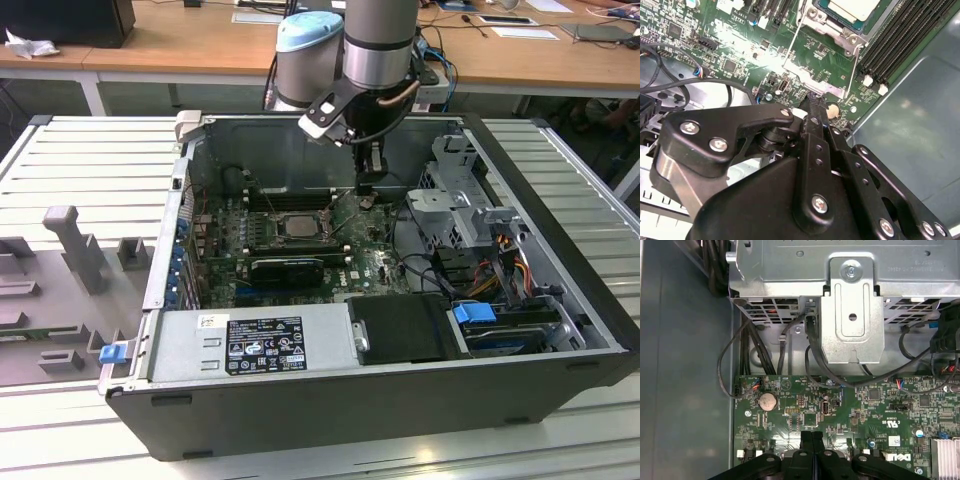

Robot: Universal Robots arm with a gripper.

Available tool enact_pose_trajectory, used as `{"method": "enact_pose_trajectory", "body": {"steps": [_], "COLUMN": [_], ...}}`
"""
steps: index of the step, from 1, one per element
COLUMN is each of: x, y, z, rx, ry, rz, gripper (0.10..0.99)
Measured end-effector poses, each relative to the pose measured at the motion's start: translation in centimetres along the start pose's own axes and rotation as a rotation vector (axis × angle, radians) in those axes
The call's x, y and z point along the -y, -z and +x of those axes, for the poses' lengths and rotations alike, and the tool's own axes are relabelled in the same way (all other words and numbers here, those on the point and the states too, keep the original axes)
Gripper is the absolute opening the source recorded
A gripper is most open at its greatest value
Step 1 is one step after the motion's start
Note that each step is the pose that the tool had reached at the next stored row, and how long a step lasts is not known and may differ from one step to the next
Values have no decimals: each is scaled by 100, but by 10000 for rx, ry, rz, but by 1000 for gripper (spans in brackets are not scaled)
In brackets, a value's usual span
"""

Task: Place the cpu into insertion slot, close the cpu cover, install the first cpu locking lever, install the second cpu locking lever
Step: 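Close the cpu cover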

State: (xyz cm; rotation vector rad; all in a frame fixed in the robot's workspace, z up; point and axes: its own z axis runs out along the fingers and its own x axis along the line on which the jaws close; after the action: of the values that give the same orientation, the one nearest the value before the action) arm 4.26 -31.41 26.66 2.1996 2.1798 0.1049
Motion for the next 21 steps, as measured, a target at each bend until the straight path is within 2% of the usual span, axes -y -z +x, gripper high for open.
{"method": "enact_pose_trajectory", "body": {"steps": [5, 10, 14, 16, 21], "x": [-42, -38, -36, -23, 63], "y": [-10, -143, -161, -161, -154], "z": [0, -14, -23, -23, -24], "rx": [-2, -1, 4, 1, -1], "ry": [-1, -2, -4, -6, -5], "rz": [-1, 6, 142, 163, 165], "gripper": [106, 106, 106, 106, 106]}}
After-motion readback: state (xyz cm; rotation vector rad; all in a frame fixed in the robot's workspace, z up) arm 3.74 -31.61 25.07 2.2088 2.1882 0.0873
